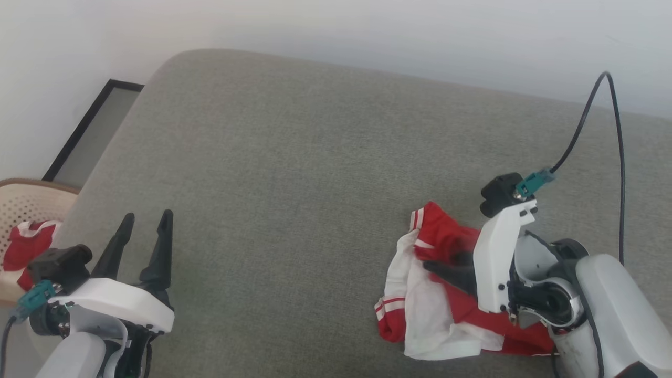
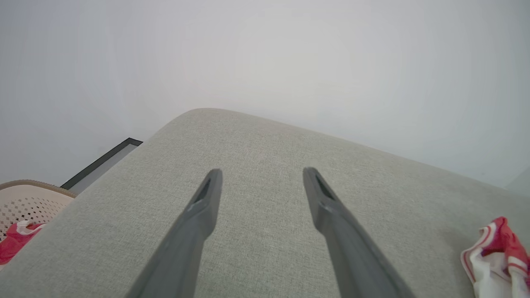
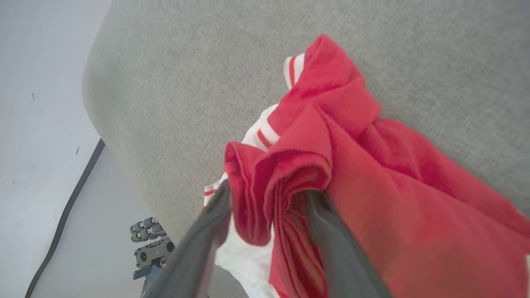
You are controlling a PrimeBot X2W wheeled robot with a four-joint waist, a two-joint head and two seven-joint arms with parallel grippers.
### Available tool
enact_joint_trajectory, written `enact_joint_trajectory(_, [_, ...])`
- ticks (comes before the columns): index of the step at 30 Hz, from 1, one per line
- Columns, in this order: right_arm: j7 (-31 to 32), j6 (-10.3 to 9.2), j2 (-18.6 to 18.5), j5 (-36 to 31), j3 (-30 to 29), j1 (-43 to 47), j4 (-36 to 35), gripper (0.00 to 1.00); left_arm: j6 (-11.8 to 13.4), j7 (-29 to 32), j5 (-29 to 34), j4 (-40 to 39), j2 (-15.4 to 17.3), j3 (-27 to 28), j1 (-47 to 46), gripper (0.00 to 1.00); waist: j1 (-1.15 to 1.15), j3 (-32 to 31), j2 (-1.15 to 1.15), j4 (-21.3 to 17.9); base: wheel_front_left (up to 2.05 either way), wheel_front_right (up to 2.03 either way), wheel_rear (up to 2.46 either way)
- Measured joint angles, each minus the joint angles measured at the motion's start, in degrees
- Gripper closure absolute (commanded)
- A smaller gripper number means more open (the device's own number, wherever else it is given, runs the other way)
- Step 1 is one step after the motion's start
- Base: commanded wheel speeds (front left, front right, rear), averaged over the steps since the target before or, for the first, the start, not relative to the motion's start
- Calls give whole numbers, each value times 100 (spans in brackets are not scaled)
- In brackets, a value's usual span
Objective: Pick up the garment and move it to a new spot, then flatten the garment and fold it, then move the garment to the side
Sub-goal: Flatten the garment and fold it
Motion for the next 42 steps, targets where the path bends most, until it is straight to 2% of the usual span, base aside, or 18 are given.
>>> enact_joint_trajectory(7, [-104,0,-63,158,-44,-19,-263,0,0,-20,-45,5,57,122,78,0,0,-88,0,-233,0,0,0])
enact_joint_trajectory(19, [-733,0,-397,-55,-794,91,-603,0,33,-45,-63,-107,247,301,309,0,0,-247,0,-787,0,0,0])
enact_joint_trajectory(28, [-2202,0,-582,-411,-1261,497,-431,0,75,-53,-60,-141,426,407,565,0,0,-447,0,-1267,0,0,0])
enact_joint_trajectory(29, [-2525,0,-666,-504,-1325,639,-353,0,70,-55,-60,-134,459,415,625,0,0,-500,0,-1348,0,0,0])
enact_joint_trajectory(30, [-2525,0,-666,-504,-1325,639,-353,0,70,-55,-60,-134,459,415,625,0,0,-500,0,-1348,0,0,0])
enact_joint_trajectory(38, [-3908,0,-879,-988,-1541,1148,-47,0,49,-64,-79,-18,505,463,875,0,0,-731,0,-1581,0,0,0])
enact_joint_trajectory(42, [-4336,0,-932,-1152,-1535,1259,85,0,18,-71,-79,11,511,494,917,0,0,-803,0,-1620,0,0,0])
